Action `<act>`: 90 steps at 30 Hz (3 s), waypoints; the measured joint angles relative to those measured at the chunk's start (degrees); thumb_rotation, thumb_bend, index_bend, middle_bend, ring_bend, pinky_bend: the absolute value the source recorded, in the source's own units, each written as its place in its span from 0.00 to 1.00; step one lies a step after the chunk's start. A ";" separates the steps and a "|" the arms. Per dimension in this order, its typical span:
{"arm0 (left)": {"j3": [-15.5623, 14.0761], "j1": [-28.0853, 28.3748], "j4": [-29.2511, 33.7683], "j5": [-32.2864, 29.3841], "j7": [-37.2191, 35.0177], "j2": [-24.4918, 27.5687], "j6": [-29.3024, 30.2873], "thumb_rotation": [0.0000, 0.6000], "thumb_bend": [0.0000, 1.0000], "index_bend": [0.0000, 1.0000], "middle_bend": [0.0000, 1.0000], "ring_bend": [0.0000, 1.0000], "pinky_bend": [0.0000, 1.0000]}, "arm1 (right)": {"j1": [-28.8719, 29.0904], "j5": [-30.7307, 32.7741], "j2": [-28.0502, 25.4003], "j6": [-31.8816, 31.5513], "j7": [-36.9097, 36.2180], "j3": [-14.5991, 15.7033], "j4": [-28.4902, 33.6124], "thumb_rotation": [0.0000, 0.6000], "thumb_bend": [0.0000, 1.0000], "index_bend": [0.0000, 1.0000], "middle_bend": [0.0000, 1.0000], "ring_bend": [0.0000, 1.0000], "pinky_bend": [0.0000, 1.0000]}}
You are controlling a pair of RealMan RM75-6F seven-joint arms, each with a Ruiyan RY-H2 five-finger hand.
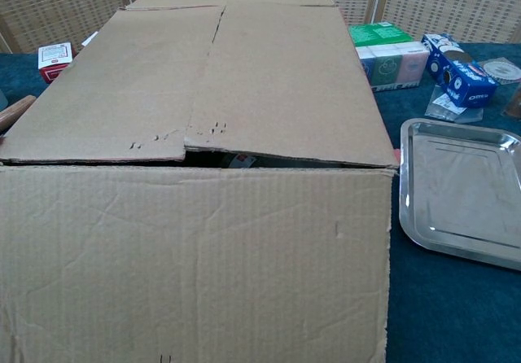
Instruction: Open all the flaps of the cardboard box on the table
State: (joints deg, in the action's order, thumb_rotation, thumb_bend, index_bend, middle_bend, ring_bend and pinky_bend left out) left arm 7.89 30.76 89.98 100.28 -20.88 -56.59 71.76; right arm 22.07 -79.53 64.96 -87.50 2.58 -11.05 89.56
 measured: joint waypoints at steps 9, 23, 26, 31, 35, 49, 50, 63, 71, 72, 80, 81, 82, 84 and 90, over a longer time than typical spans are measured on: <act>2.05 6.96 1.89 -1.14 6.38 -6.86 -5.89 1.00 0.00 0.00 0.00 0.00 0.12 | -8.90 -1.21 -2.41 -3.70 -7.18 5.05 0.03 1.00 0.00 0.00 0.00 0.00 0.08; 2.70 14.14 -1.34 -3.10 18.22 -18.41 -10.78 1.00 0.00 0.00 0.00 0.00 0.11 | -14.30 -0.29 -2.86 -5.43 -18.29 4.24 -2.52 1.00 0.00 0.00 0.00 0.00 0.08; 2.58 14.74 -1.80 -3.67 19.21 -19.37 -11.04 1.00 0.00 0.00 0.00 0.00 0.12 | -15.03 -0.55 -3.17 -5.86 -19.85 3.73 -2.64 1.00 0.00 0.00 0.00 0.00 0.08; 1.95 15.29 -2.34 -4.45 20.39 -20.40 -11.26 1.00 0.00 0.00 0.00 0.00 0.12 | -15.60 -0.76 -3.50 -5.82 -21.09 3.17 -2.83 1.00 0.00 0.00 0.00 0.00 0.08; 1.48 15.45 -2.81 -4.78 21.17 -21.19 -11.21 1.00 0.00 0.00 0.00 0.00 0.12 | -15.81 -0.95 -3.72 -5.13 -21.97 2.89 -2.89 1.00 0.00 0.00 0.00 0.00 0.08; 4.56 18.14 -7.83 -7.67 23.61 -29.94 -8.09 1.00 0.00 0.00 0.00 0.00 0.13 | -16.69 -2.71 -4.11 -5.68 -22.56 1.93 -1.88 1.00 0.00 0.00 0.00 0.00 0.08; 4.75 18.33 -8.00 -7.77 23.58 -30.27 -7.78 1.00 0.00 0.00 0.00 0.00 0.13 | -16.79 -2.75 -4.15 -5.67 -22.65 1.86 -1.87 1.00 0.00 0.00 0.00 0.00 0.08; 9.28 22.37 -8.33 -8.75 22.84 -32.11 -5.73 1.00 0.00 0.00 0.00 0.00 0.13 | -17.38 -3.95 -4.36 -5.73 -22.39 1.62 -1.05 1.00 0.00 0.00 0.00 0.00 0.08; 15.06 29.65 -9.87 -12.16 24.96 -34.94 -8.88 1.00 0.00 0.00 0.00 0.00 0.13 | -17.80 -4.11 -4.84 -5.91 -23.46 1.18 -0.87 1.00 0.00 0.00 0.00 0.00 0.08; 15.80 30.85 -10.42 -12.91 25.42 -35.62 -9.54 1.00 0.00 0.00 0.00 0.00 0.13 | -17.82 -4.11 -4.89 -5.89 -23.59 1.12 -0.87 1.00 0.00 0.00 0.00 0.00 0.08; 18.60 38.52 -17.74 -17.45 27.04 -42.39 -13.80 1.00 0.00 0.00 0.00 0.00 0.14 | -17.89 -4.23 -5.13 -5.25 -24.06 0.96 -0.80 1.00 0.00 0.00 0.00 0.00 0.08; 18.81 39.53 -19.11 -17.85 26.96 -43.55 -14.05 1.00 0.00 0.00 0.00 0.00 0.14 | -17.89 -4.22 -5.11 -5.21 -24.05 0.93 -0.85 1.00 0.00 0.00 0.00 0.00 0.08; 18.96 40.19 -20.13 -18.12 26.83 -44.36 -14.14 1.00 0.00 0.00 0.00 0.00 0.14 | -17.89 -4.21 -5.09 -5.18 -24.05 0.91 -0.88 1.00 0.00 0.00 0.00 0.00 0.08; 19.25 41.48 -22.30 -18.89 26.13 -46.21 -14.23 1.00 0.00 0.00 0.00 0.00 0.14 | -17.89 -4.21 -5.08 -5.03 -24.11 0.88 -0.93 1.00 0.00 0.00 0.00 0.00 0.08; 18.06 42.14 -23.29 -19.27 24.41 -46.81 -13.52 1.00 0.00 0.00 0.00 0.00 0.13 | -17.97 -4.33 -5.14 -4.82 -24.34 0.85 -0.93 1.00 0.00 0.00 0.00 0.00 0.08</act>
State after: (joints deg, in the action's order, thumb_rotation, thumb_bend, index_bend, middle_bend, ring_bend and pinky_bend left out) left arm 25.95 72.90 66.69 81.01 3.53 -103.40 58.24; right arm 4.10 -83.86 59.82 -92.32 -21.76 -10.20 88.64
